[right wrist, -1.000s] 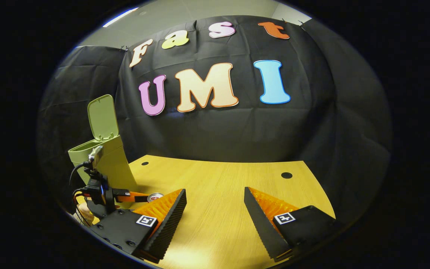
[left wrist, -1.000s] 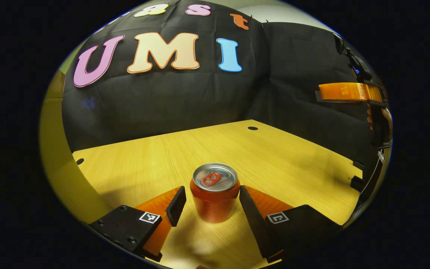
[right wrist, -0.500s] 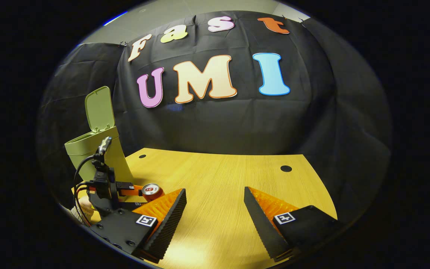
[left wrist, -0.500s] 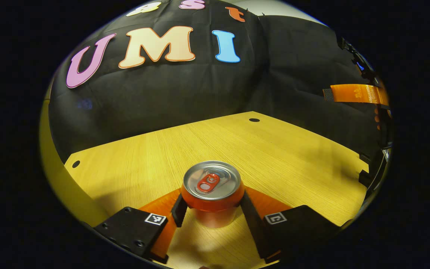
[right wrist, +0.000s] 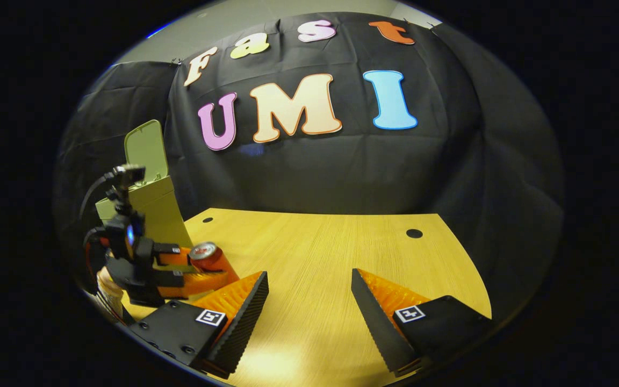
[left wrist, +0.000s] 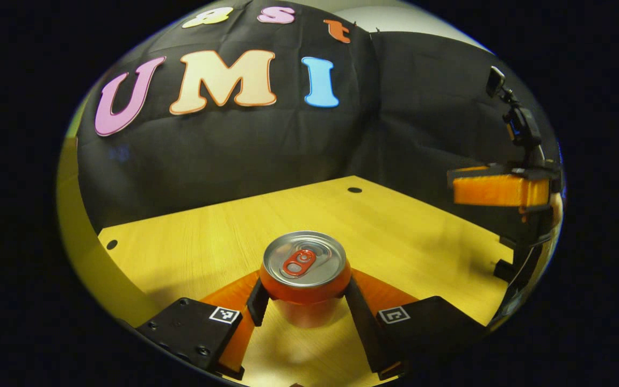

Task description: Press the lid of the desktop garbage bin to open it, pick up the crumpled paper on the desktop and throw it into the bin, then pick up the pop can on the desktop and drop it into the bin, and finally close the garbage bin lid.

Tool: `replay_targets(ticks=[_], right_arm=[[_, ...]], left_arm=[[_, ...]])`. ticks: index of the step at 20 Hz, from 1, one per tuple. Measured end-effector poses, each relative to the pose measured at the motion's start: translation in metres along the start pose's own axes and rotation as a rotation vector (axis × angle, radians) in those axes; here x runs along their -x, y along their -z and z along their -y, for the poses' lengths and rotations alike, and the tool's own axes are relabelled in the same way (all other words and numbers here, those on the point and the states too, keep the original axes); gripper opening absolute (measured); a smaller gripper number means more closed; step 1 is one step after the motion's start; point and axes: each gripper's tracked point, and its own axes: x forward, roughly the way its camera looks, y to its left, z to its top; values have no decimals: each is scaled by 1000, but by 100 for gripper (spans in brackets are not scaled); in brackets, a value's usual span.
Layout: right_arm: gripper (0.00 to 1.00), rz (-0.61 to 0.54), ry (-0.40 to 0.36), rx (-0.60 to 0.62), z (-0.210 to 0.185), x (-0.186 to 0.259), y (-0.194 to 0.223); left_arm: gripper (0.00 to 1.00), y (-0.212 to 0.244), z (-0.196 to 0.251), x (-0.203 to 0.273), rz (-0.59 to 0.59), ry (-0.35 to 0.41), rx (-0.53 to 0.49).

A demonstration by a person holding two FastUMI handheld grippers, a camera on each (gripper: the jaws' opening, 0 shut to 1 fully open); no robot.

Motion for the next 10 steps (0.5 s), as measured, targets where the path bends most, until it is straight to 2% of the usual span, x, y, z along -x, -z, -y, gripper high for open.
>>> replay_targets(ticks=[5,10], right_arm=[[98,-33,-39,14,-28,20,24],[98,-59,-97,30,-62,37,49]], left_arm=[[78,-68,29,50,91,59,-13],[78,-129,27,101,188,29,-27]])
